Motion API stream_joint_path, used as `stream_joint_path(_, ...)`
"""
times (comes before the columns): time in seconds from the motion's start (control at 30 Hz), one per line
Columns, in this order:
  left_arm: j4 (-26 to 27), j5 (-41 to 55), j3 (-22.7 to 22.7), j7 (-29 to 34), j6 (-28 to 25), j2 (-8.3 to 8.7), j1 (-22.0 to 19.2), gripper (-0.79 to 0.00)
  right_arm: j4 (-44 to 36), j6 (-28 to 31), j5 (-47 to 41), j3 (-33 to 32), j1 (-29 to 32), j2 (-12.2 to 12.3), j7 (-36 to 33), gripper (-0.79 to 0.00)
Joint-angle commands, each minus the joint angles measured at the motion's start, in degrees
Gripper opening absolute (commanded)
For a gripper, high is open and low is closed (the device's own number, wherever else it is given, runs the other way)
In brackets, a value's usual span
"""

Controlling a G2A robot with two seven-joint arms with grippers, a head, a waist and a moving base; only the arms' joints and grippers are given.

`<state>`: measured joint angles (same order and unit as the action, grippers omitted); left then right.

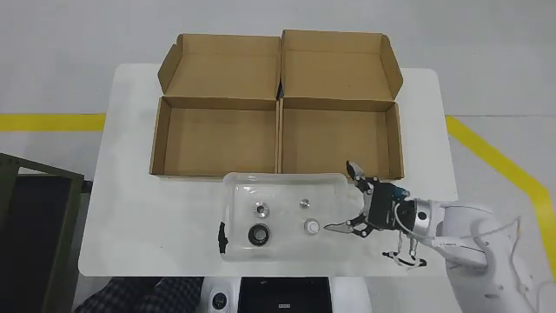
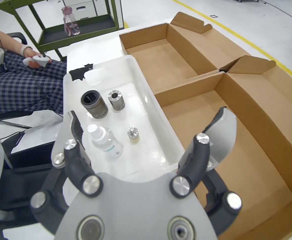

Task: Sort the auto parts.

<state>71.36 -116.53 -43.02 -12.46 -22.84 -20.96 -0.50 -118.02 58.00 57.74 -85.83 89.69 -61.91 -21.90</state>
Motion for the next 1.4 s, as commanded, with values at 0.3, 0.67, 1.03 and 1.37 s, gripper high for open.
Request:
stream_joint_path(0.3,0.0,0.0,0.0,0.0,0.0,0.0,0.0,0.0,-0.6,0.0,2.6,7.7,-4.8,4.2,-6.5,0.0)
stream_joint_path(0.67,0.0,0.0,0.0,0.0,0.0,0.0,0.0,0.0,0.9,-1.0,12.0,10.3,-6.3,5.2,-3.4,0.0)
stream_joint_path(1.03,0.0,0.0,0.0,0.0,0.0,0.0,0.0,0.0,1.2,-2.7,20.3,13.5,-5.6,5.3,0.4,0.0)
stream_joint_path(1.37,0.0,0.0,0.0,0.0,0.0,0.0,0.0,0.0,1.6,-3.3,23.3,16.1,-6.0,5.4,0.9,-0.191)
